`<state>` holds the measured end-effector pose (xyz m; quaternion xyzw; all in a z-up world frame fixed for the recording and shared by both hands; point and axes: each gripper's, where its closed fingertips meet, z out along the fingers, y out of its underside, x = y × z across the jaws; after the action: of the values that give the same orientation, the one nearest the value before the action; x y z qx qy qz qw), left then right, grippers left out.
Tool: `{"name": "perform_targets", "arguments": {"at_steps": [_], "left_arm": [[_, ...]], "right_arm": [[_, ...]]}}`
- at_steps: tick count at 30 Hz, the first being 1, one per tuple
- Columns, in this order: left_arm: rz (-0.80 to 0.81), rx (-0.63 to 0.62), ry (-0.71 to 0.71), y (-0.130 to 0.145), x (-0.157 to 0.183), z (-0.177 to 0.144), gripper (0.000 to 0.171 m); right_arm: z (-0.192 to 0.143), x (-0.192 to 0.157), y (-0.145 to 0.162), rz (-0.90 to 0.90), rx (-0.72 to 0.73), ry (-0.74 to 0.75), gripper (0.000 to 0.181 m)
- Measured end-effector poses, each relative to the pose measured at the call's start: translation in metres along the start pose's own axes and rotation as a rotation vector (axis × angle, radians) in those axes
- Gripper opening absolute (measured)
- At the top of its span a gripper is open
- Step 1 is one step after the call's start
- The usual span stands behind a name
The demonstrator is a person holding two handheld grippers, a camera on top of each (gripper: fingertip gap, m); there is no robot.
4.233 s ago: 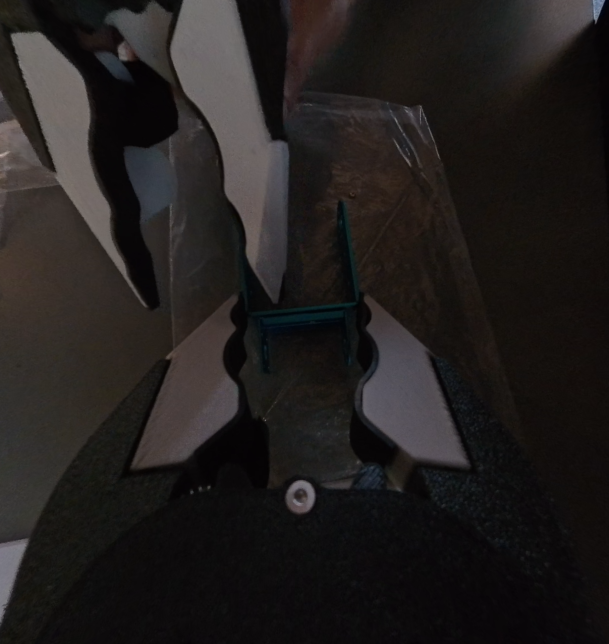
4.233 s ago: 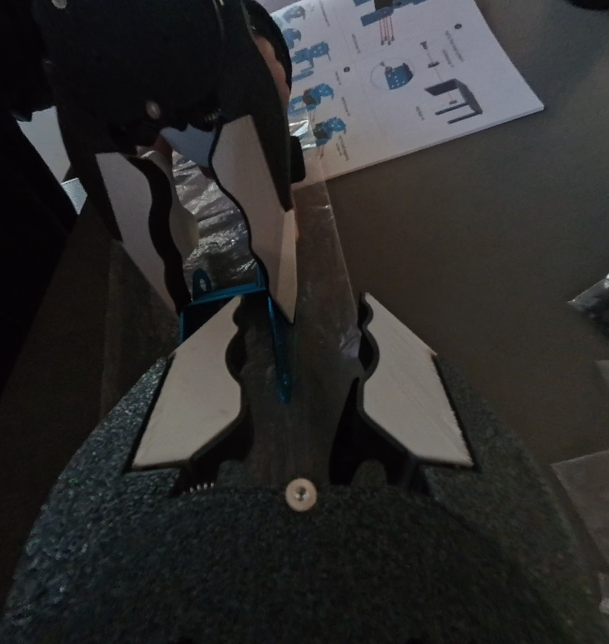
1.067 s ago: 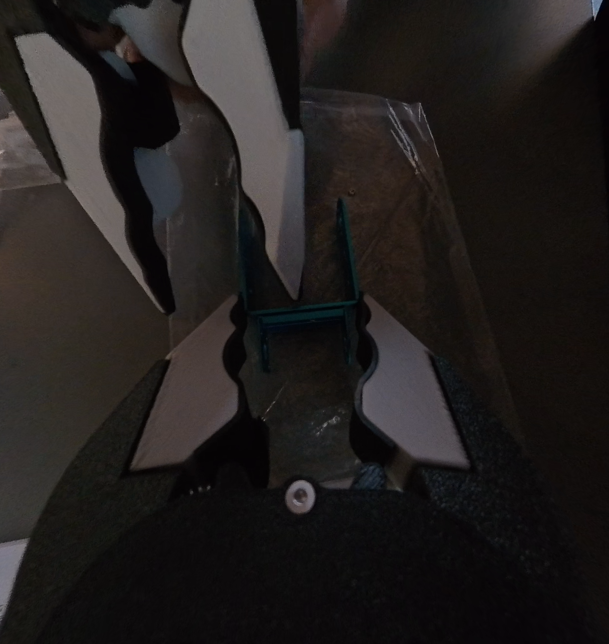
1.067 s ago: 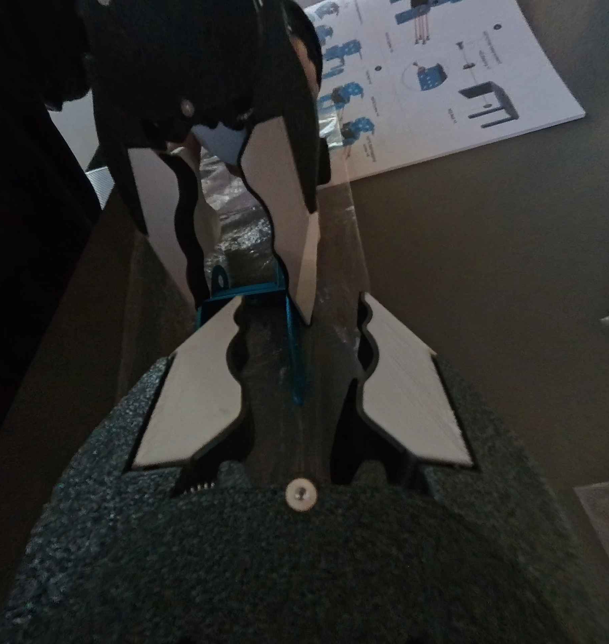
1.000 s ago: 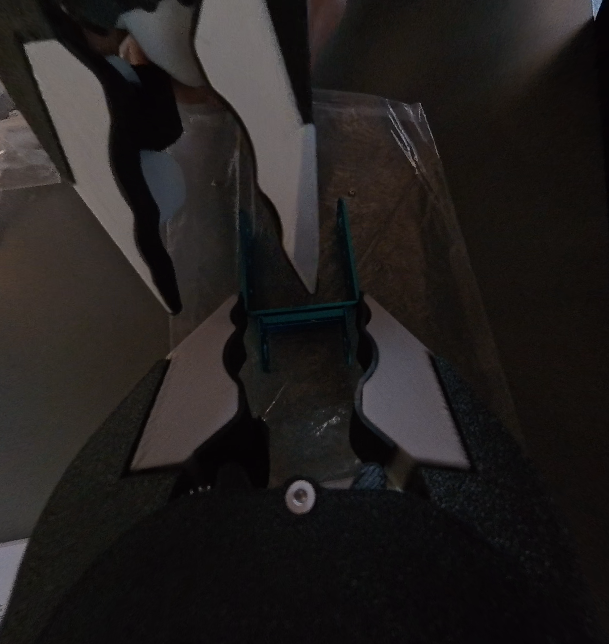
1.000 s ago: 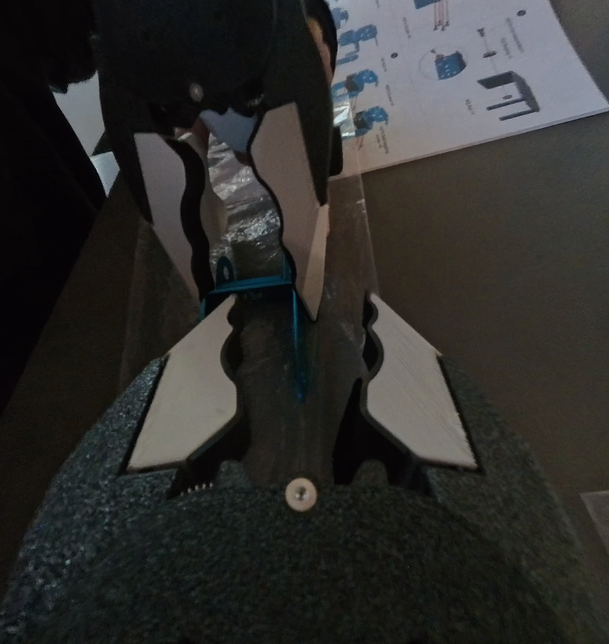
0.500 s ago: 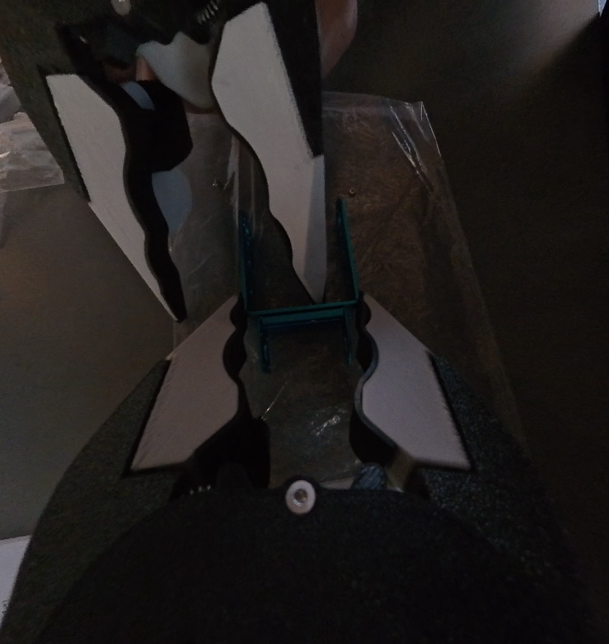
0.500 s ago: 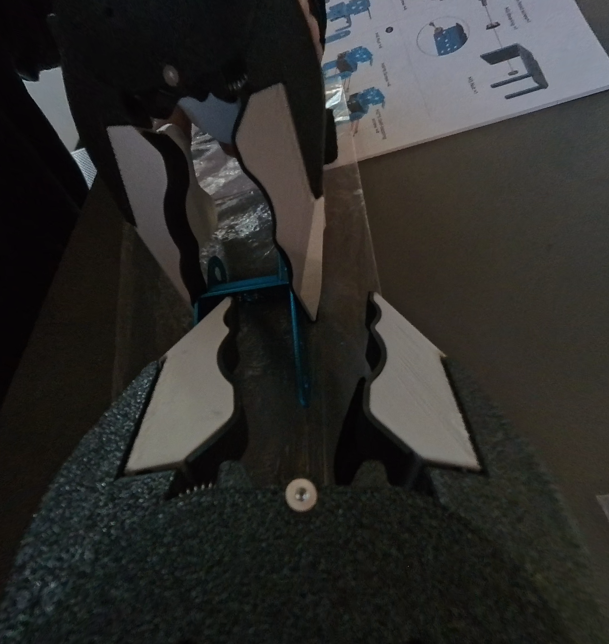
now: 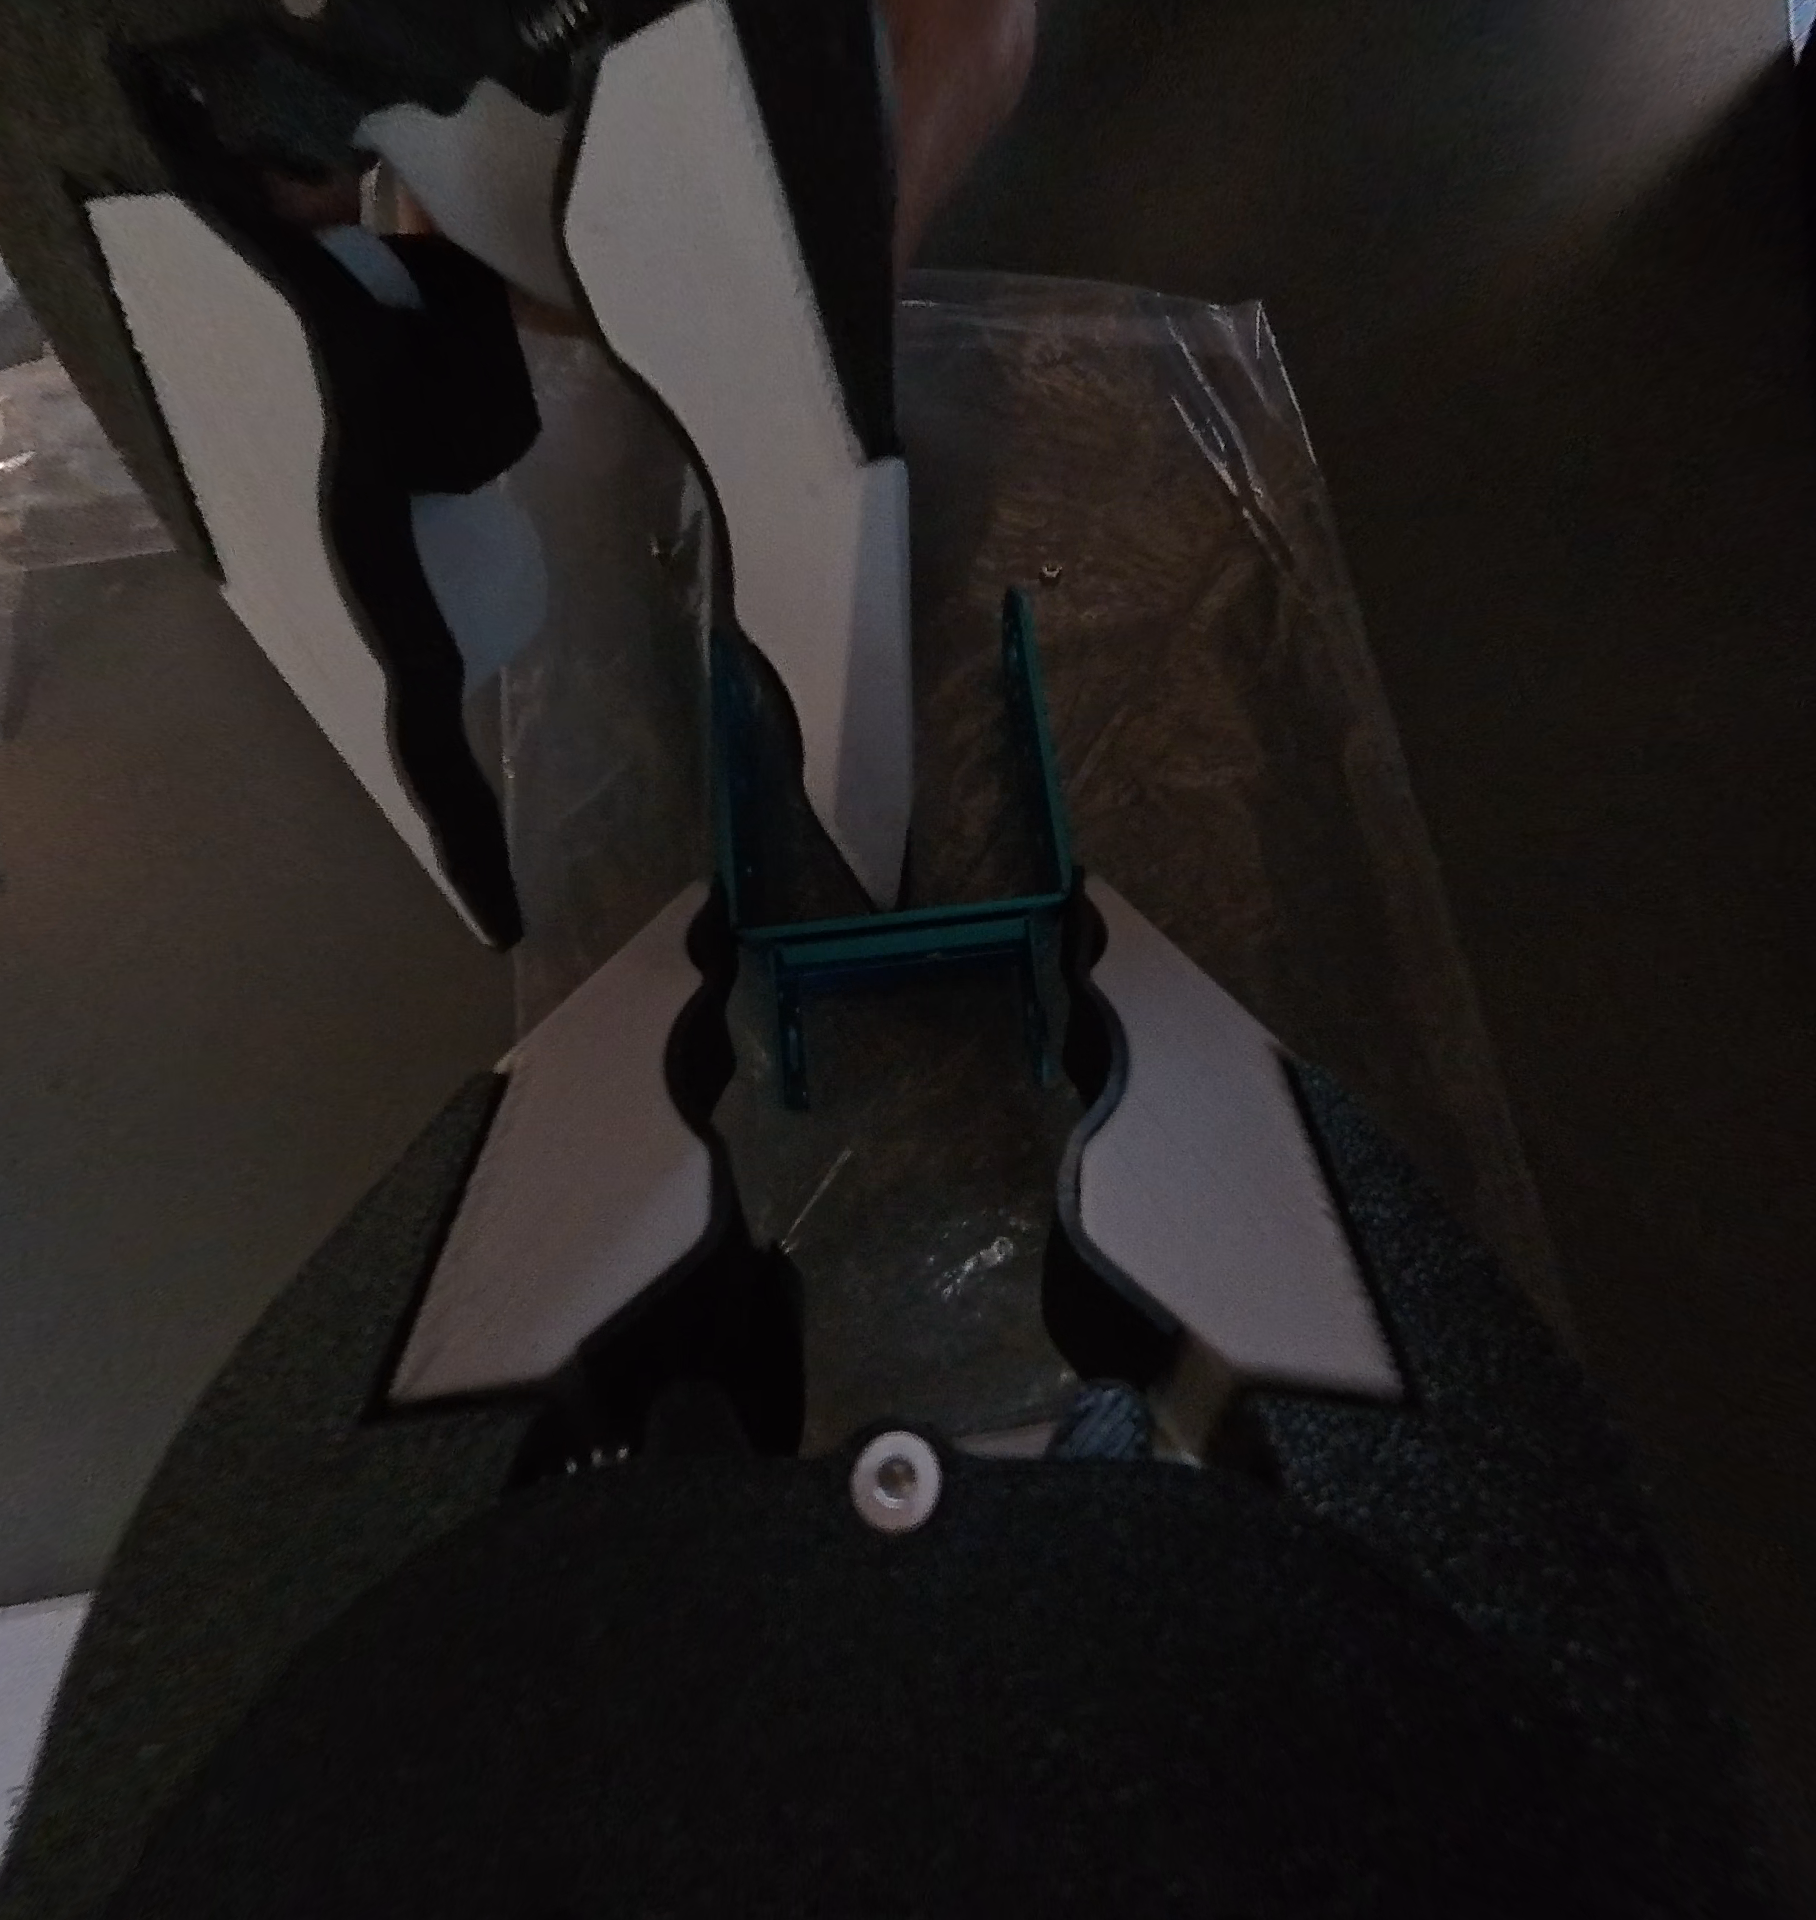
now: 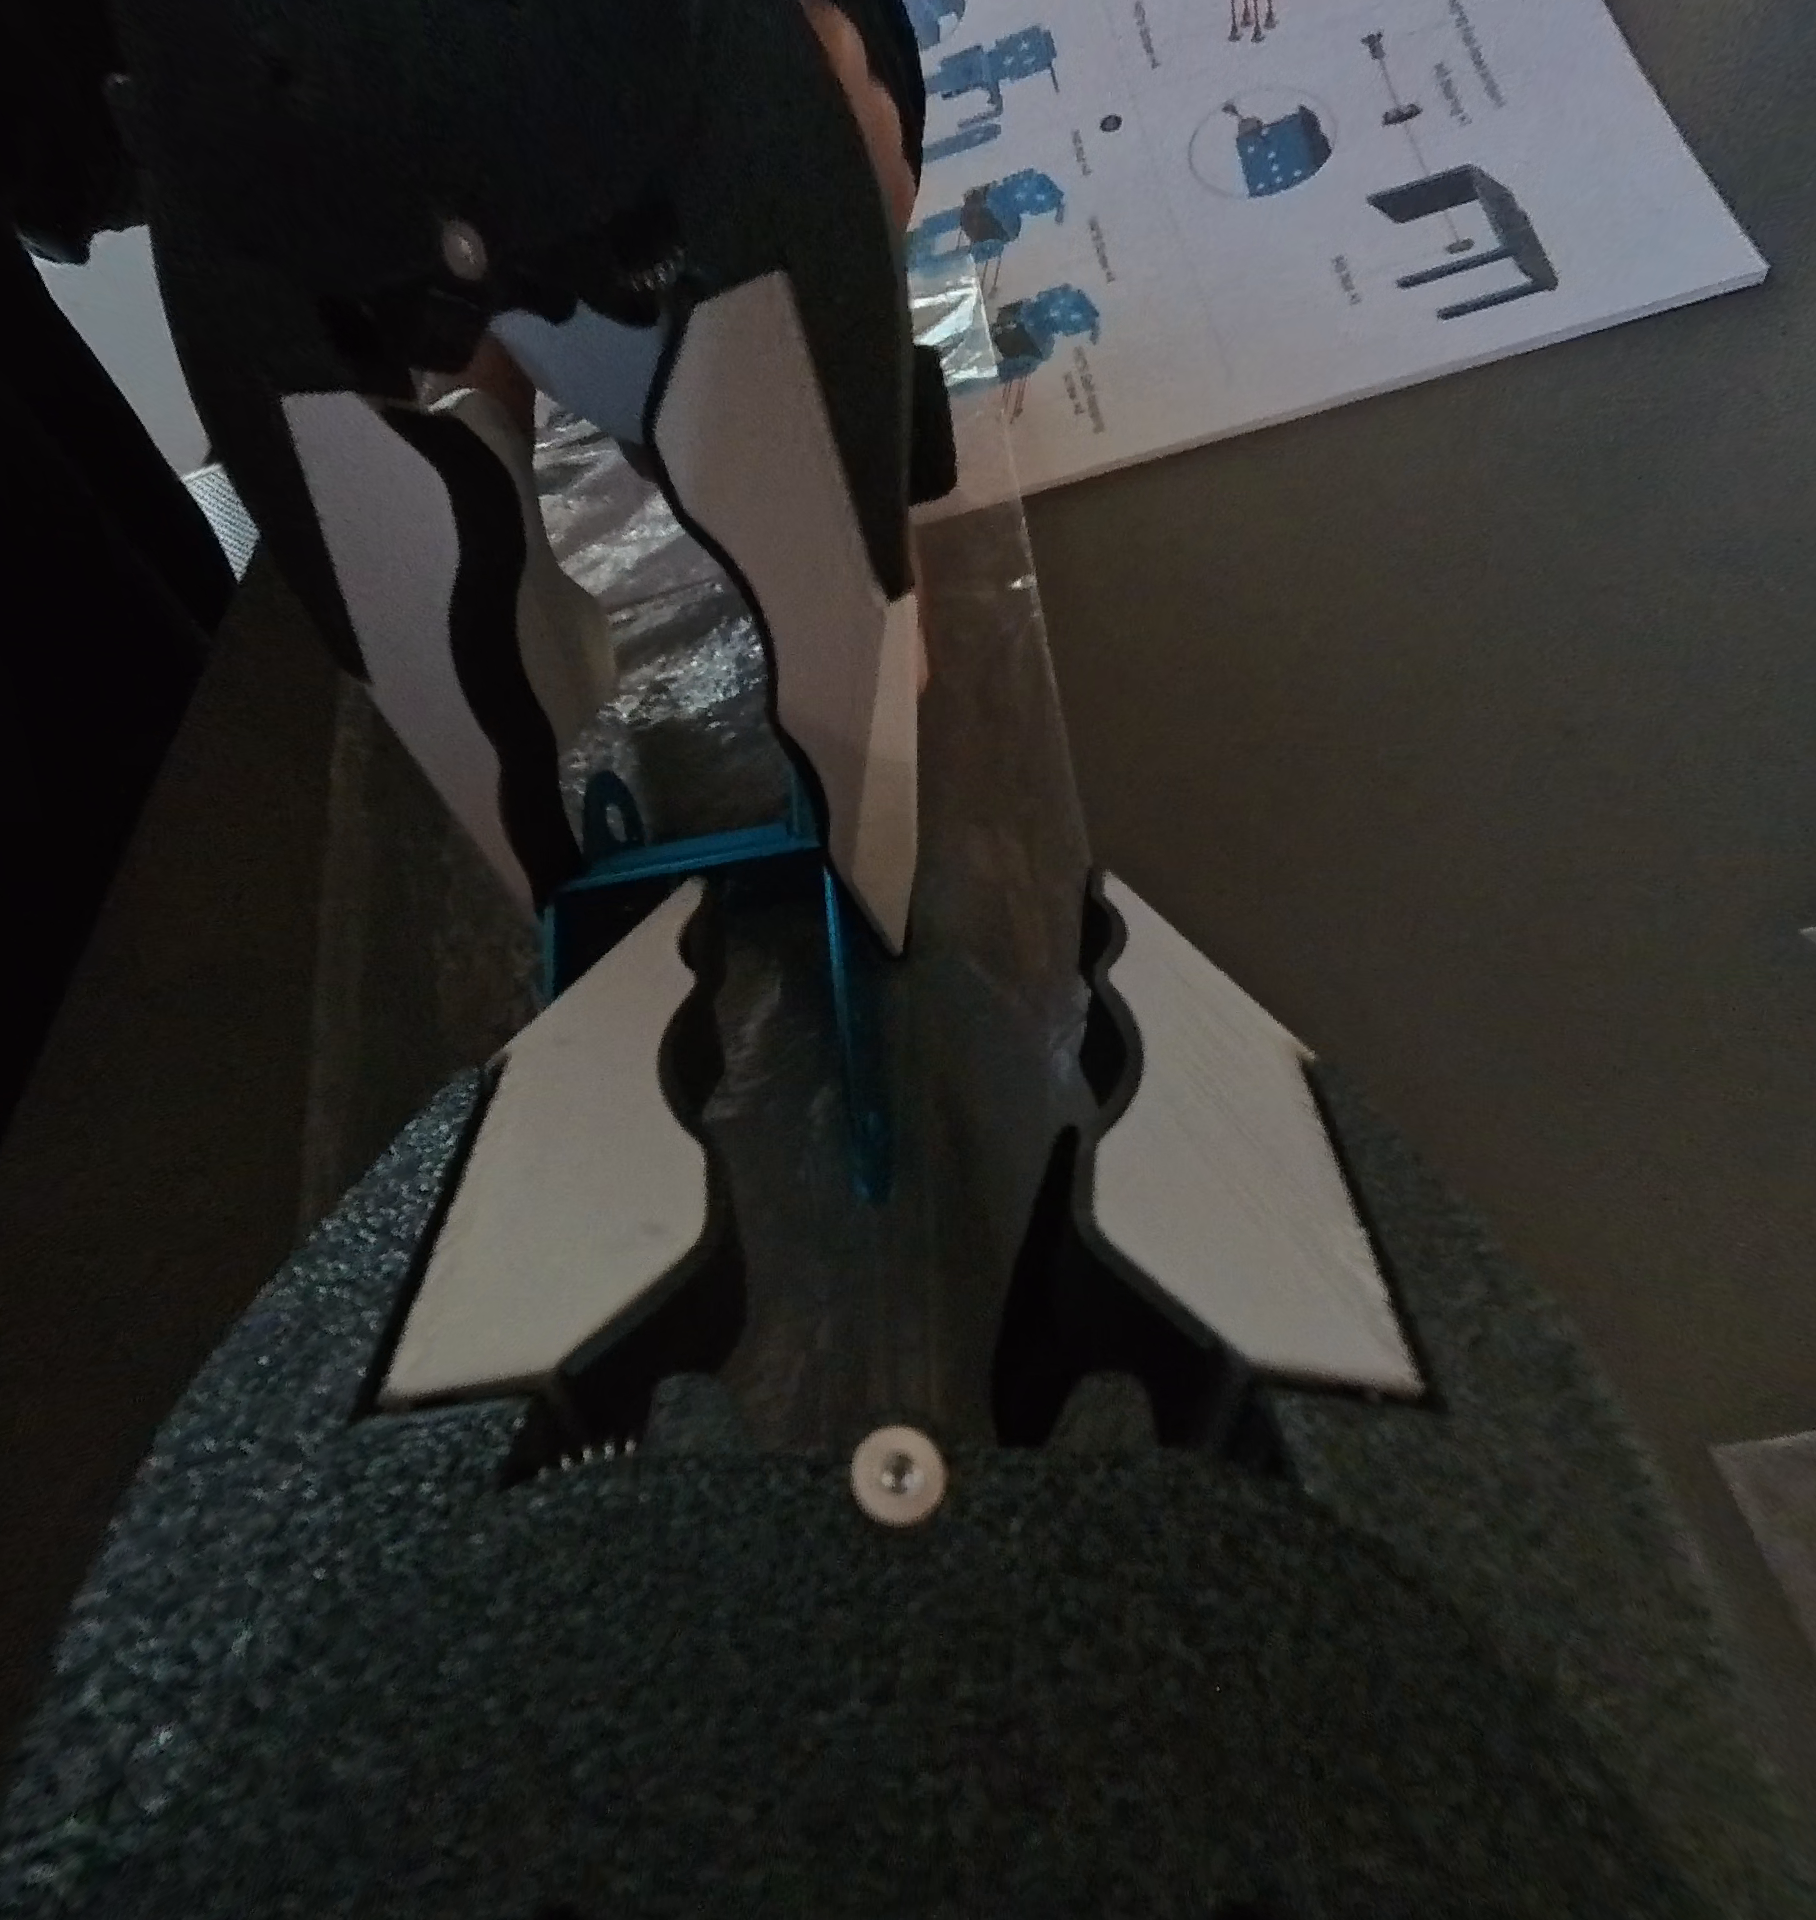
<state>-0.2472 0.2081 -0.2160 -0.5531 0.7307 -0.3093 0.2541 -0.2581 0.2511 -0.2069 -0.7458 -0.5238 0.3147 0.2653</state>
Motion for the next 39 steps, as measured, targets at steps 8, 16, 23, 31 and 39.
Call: {"name": "perform_targets", "arguments": {"at_steps": [8,16,23,31,39], "left_arm": [[0.000,0.000,-0.003,0.000,0.000,0.000,0.064],[-0.002,0.000,-0.002,0.000,0.000,0.000,0.063],[-0.012,0.000,-0.012,0.001,-0.002,-0.001,0.064],[-0.007,0.000,-0.004,0.000,-0.001,-0.001,0.064],[-0.009,-0.001,-0.006,0.000,-0.001,0.000,0.064]], "right_arm": [[-0.009,0.003,-0.007,0.052,0.064,-0.023,0.060],[0.002,-0.002,0.001,0.009,-0.009,-0.009,0.068],[-0.003,0.002,-0.003,0.067,0.032,-0.014,0.062],[0.000,-0.012,0.004,-0.014,-0.017,-0.055,0.073],[0.004,-0.008,0.003,-0.008,-0.024,-0.008,0.073]]}}
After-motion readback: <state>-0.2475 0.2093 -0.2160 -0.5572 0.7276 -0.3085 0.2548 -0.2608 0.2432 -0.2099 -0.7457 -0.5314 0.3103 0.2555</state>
